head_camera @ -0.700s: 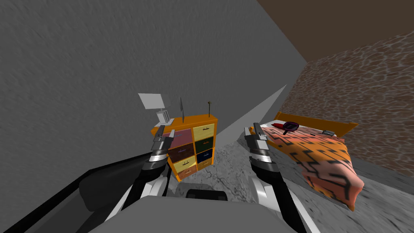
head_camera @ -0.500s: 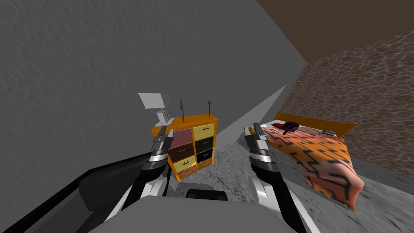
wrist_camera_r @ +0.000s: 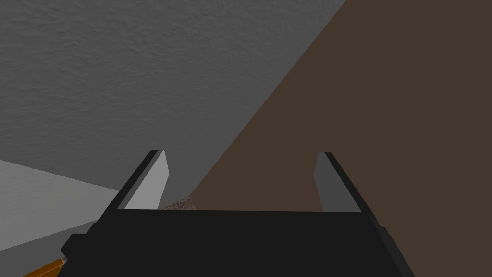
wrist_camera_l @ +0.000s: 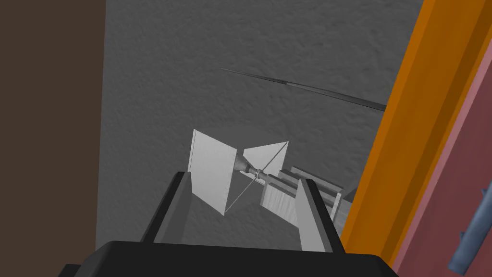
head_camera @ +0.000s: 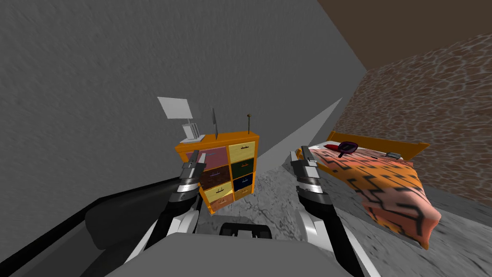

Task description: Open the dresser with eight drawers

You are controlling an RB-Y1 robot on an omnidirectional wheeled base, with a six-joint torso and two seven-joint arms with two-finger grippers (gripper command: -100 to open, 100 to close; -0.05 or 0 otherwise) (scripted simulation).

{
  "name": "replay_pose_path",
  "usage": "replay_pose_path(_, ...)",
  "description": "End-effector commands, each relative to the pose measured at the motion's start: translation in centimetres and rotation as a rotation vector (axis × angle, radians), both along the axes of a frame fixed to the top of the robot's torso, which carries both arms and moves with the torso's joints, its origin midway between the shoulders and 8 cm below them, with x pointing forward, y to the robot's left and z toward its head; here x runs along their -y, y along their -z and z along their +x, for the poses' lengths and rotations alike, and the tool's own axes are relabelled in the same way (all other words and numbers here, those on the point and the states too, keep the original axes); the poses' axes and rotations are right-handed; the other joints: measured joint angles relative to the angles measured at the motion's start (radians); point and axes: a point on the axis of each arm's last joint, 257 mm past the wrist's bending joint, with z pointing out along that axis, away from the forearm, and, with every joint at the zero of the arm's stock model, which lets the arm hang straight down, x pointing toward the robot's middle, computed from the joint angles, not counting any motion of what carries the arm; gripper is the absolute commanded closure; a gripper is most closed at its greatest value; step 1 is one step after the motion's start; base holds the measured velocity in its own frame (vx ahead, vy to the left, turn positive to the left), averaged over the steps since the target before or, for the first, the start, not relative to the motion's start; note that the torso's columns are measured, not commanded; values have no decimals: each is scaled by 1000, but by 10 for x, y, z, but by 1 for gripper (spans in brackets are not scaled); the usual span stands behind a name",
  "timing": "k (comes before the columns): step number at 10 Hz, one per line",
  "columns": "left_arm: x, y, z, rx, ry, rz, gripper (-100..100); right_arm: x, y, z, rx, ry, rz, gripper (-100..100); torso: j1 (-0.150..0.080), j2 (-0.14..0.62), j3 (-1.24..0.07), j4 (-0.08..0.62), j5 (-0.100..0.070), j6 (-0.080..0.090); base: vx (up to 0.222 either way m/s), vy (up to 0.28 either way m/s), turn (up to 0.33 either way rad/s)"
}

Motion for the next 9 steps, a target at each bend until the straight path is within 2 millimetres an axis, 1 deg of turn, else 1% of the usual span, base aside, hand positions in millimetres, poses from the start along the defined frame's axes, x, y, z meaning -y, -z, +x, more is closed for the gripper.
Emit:
replay_pose_path(1, 0, 0, 0, 0, 0, 0, 0, 0, 0, 0, 0, 0, 0, 0, 0, 74, -148, 74, 0, 0, 0, 0, 0)
replay_pose_path(2, 0, 0, 0, 0, 0, 0, 0, 0, 0, 0, 0, 0, 0, 0, 0, 148, -295, 148, 0, 0, 0, 0, 0)
replay_pose_path(3, 2, 8, 4, -22, 16, 32, -100, 0, 0, 0, 0, 0, 0, 0, 0, 221, -443, 221, 0, 0, 23, -23, 12)
replay_pose_path(4, 3, 13, 7, -34, 20, 44, -100, 0, 0, 0, -1, 0, 0, 0, -1, 254, -512, 254, 0, 0, 29, -51, 17)
replay_pose_path(5, 2, 26, 12, -62, 27, 65, -100, 0, 0, 0, -1, 0, 0, 0, -2, 263, -532, 264, -1, 0, 46, -77, 28)
replay_pose_path(9, -3, 55, 25, -125, 28, 91, -100, 0, 0, 0, -1, 0, 0, 0, 1, 268, -537, 268, 0, 0, 63, -90, 22)
